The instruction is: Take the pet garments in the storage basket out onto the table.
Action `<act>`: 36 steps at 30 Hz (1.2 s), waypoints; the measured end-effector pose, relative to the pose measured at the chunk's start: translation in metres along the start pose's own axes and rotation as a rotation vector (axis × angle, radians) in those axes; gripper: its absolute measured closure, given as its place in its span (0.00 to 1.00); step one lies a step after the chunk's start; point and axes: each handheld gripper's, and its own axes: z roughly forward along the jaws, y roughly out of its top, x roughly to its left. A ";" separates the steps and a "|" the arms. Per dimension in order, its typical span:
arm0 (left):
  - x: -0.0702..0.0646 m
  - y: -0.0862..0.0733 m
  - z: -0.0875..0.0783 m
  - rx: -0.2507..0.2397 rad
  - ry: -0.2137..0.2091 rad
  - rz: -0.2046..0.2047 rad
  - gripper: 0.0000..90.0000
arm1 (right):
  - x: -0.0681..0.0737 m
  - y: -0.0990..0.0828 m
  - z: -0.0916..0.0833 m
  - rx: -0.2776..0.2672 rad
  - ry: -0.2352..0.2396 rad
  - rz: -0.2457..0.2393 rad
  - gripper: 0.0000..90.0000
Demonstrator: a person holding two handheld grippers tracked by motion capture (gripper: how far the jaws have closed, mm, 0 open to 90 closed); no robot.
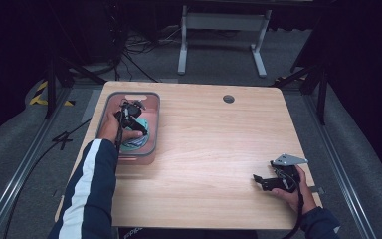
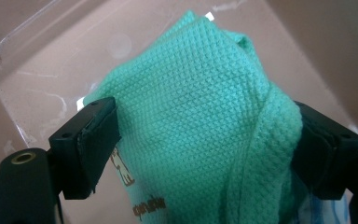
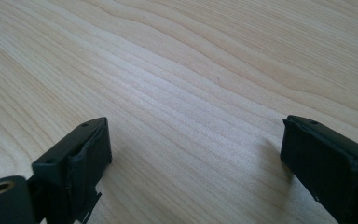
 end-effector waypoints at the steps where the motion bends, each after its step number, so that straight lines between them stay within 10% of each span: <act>1: 0.000 0.000 0.000 0.000 0.000 0.000 0.18 | 0.000 0.000 0.000 0.000 0.000 0.000 0.10; 5: 0.002 -0.002 0.009 0.064 0.004 -0.002 0.16 | 0.000 0.000 0.000 0.000 -0.001 -0.001 0.10; 10: 0.004 -0.003 0.015 0.069 -0.022 -0.083 0.10 | 0.000 0.000 0.000 -0.001 -0.001 0.004 0.10; 18: 0.008 -0.006 0.015 0.050 -0.072 -0.094 0.15 | 0.000 0.001 0.001 -0.002 -0.002 0.003 0.10; 36: -0.004 0.004 0.006 0.101 -0.100 0.017 0.71 | 0.001 0.001 0.001 -0.002 -0.002 0.005 0.10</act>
